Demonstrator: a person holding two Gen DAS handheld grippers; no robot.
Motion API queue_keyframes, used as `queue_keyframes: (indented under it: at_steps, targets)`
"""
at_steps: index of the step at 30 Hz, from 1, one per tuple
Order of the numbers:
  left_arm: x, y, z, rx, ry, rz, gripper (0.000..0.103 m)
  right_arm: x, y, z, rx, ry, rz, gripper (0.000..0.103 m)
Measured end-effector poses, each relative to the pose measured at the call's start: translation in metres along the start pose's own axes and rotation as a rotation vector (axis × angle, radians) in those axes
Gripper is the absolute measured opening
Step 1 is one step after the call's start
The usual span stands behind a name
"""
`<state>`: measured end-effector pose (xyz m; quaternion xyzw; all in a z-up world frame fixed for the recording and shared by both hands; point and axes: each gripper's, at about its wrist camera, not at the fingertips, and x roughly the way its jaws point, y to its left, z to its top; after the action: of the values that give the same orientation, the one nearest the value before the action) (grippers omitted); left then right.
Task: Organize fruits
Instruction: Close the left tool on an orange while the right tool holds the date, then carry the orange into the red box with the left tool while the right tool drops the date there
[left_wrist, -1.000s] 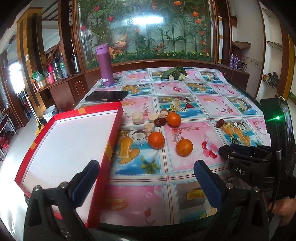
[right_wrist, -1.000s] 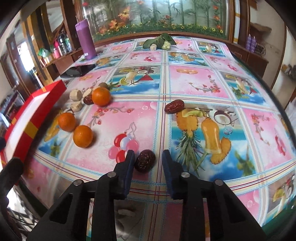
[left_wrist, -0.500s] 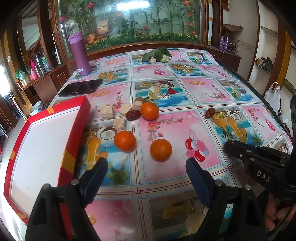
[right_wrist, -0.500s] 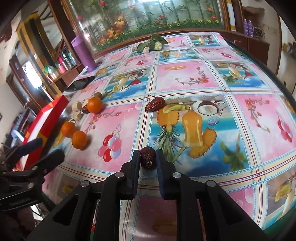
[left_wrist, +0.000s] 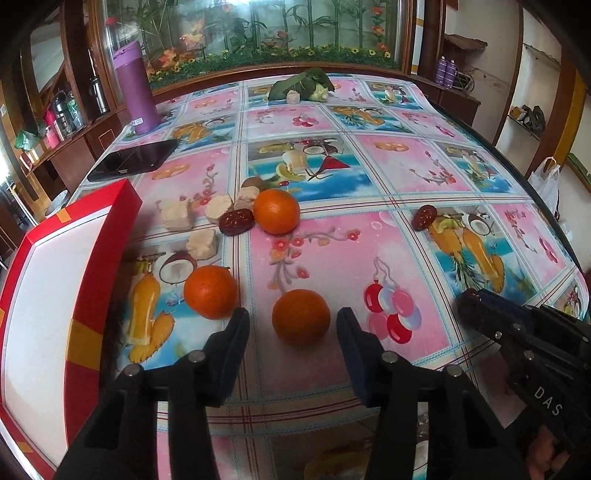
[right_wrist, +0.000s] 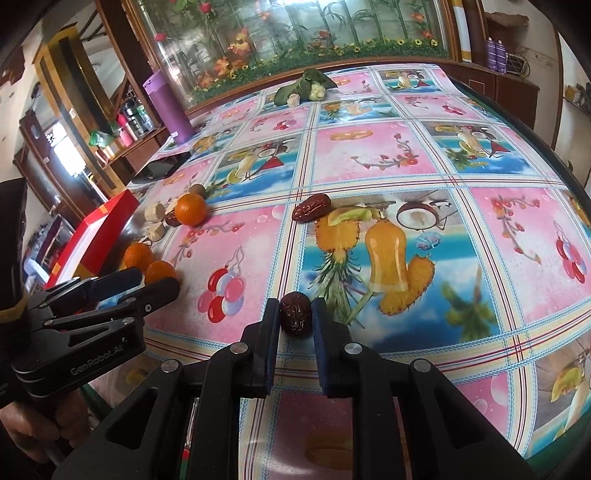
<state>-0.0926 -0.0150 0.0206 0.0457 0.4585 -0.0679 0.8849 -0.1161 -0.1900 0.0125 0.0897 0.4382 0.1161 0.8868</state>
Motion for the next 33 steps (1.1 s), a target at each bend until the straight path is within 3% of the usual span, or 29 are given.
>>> queue_keyframes:
  at_steps: [6, 15, 23, 33]
  targets:
    - [0.006, 0.001, -0.002, -0.008, -0.005, -0.037, 0.035, 0.0, 0.001, 0.0, -0.005, 0.0, 0.0, 0.017]
    - [0.0, 0.001, -0.009, -0.007, -0.036, -0.037, 0.033, 0.0, 0.001, 0.0, -0.006, 0.0, 0.0, 0.017]
    - [-0.041, 0.004, -0.033, 0.027, -0.106, -0.053, 0.033, 0.0, 0.004, 0.0, -0.019, -0.002, -0.018, 0.016]
    - [-0.103, 0.057, -0.077, -0.045, -0.192, -0.025, 0.033, 0.001, 0.017, -0.005, -0.067, -0.014, -0.105, 0.016]
